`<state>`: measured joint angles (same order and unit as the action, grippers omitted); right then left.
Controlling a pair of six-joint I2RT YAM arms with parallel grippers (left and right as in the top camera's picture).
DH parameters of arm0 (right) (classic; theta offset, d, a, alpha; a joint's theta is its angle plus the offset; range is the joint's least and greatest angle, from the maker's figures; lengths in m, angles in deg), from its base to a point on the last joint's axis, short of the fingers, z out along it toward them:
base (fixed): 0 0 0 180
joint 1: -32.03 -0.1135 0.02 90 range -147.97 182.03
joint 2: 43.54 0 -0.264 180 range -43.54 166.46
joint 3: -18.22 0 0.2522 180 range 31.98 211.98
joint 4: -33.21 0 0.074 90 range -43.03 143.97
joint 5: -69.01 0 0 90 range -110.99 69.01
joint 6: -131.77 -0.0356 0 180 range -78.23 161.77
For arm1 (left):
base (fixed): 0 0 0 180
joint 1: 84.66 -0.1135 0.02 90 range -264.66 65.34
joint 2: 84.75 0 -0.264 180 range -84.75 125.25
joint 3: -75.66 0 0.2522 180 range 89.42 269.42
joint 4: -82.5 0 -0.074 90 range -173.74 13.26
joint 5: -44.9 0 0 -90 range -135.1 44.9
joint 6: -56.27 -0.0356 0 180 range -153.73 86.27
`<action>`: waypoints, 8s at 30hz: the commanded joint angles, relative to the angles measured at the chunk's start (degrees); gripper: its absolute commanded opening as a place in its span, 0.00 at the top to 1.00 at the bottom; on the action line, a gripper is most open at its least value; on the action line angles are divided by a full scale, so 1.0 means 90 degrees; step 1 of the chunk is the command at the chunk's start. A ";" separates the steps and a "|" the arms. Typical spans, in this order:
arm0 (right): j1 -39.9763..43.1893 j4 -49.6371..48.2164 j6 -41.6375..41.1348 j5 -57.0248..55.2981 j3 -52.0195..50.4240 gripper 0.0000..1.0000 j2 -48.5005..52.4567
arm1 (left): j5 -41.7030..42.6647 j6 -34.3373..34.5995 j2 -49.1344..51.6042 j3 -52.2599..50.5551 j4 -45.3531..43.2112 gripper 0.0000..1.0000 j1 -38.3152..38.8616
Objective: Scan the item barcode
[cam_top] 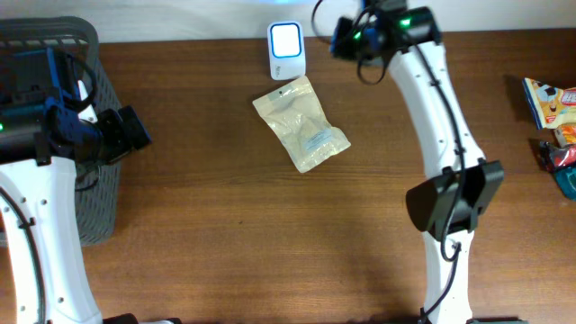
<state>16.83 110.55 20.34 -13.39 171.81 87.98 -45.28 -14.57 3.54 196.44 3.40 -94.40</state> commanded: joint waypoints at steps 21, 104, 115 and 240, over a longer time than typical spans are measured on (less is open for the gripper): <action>-0.1180 -0.1693 0.2832 -0.1209 -0.3441 0.20 0.0544 | 0.0046 0.0063 -0.0027 -0.0032 -0.0010 0.01 -0.0019; 0.2620 0.0357 0.1676 0.3096 -0.1644 0.68 -0.0092 | 0.0046 0.0063 -0.0027 -0.0032 -0.0010 0.01 -0.0019; -0.0136 0.1185 -0.0104 -0.0406 -0.2608 0.01 -0.0092 | 0.0046 0.0063 -0.0027 -0.0032 -0.0007 0.01 -0.0019; 0.4663 -0.0306 -0.1103 -0.1982 -0.4998 0.96 -0.1654 | 0.0046 0.0063 -0.0027 -0.0032 -0.0010 0.01 -0.0019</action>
<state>59.52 105.76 10.48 -33.15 122.37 73.89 -45.28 -14.59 3.54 196.44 3.40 -94.40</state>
